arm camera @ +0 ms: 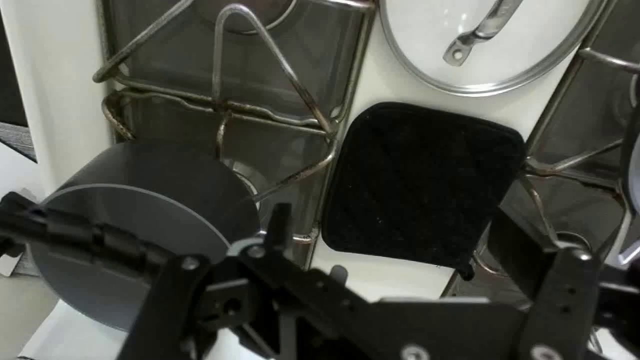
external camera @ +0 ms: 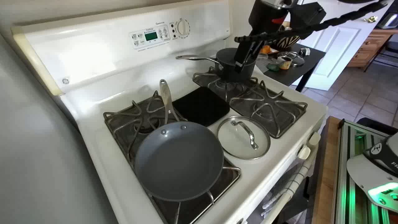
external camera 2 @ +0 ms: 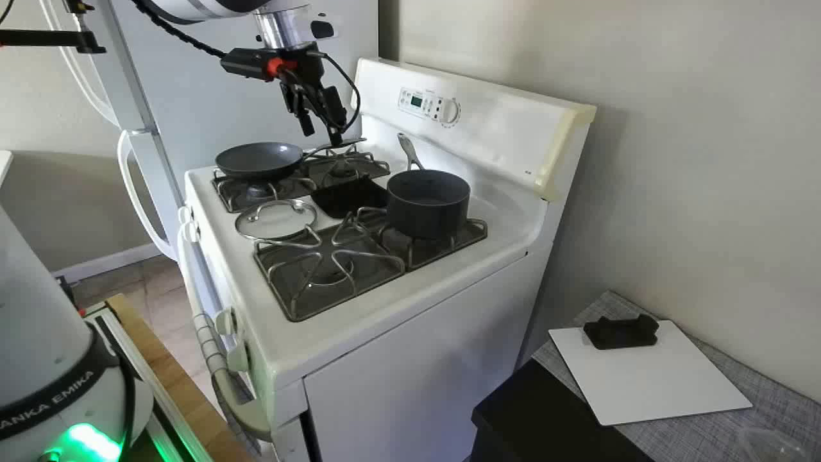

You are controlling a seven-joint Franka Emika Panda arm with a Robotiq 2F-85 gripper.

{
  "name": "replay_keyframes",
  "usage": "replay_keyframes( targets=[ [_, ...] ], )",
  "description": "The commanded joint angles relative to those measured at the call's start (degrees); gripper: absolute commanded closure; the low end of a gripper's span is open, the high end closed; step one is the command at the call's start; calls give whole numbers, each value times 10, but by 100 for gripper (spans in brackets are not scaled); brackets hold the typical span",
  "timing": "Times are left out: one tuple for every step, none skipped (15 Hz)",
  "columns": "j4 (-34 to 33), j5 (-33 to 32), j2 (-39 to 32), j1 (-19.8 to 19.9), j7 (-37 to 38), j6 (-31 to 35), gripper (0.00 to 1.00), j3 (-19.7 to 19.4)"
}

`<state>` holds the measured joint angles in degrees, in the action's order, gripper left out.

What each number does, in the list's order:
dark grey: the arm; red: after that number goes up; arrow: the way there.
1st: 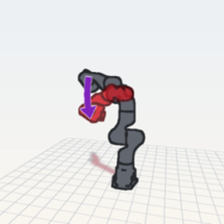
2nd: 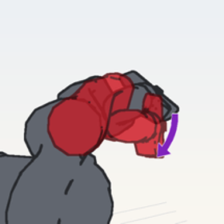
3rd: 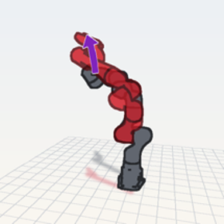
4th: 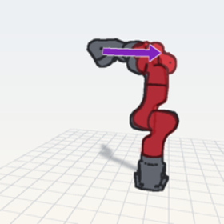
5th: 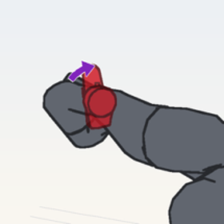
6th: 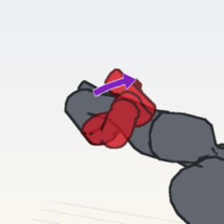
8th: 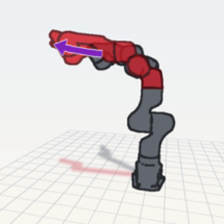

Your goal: Pick up the black oven mitts and put it on the clear pot lid, pick up the black oven mitts with the pot lid and cover the black pot

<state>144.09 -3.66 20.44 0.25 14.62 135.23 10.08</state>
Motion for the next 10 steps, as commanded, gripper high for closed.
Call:
replay_keyframes(
  targets=[
    [-1, -4, 0, -8, 2, -2, 0, -8],
    [-1, -4, 0, -8, 2, -2, 0, -8],
    [-1, -4, 0, -8, 2, -2, 0, -8],
    [-20, -20, -28, 3, 36, -13, 0, 4],
    [-31, -26, -50, 8, 59, -2, 0, 10],
    [-41, -30, -67, 8, 69, -8, 0, 12],
    [-50, -30, -85, 4, 76, -2, 0, 12],
    [-61, -32, -104, 0, 80, 0, 0, 13],
    [-72, -26, -123, -6, 79, 3, 0, 10],
    [-82, -26, -143, -10, 78, 11, 0, 8]
  ],
)
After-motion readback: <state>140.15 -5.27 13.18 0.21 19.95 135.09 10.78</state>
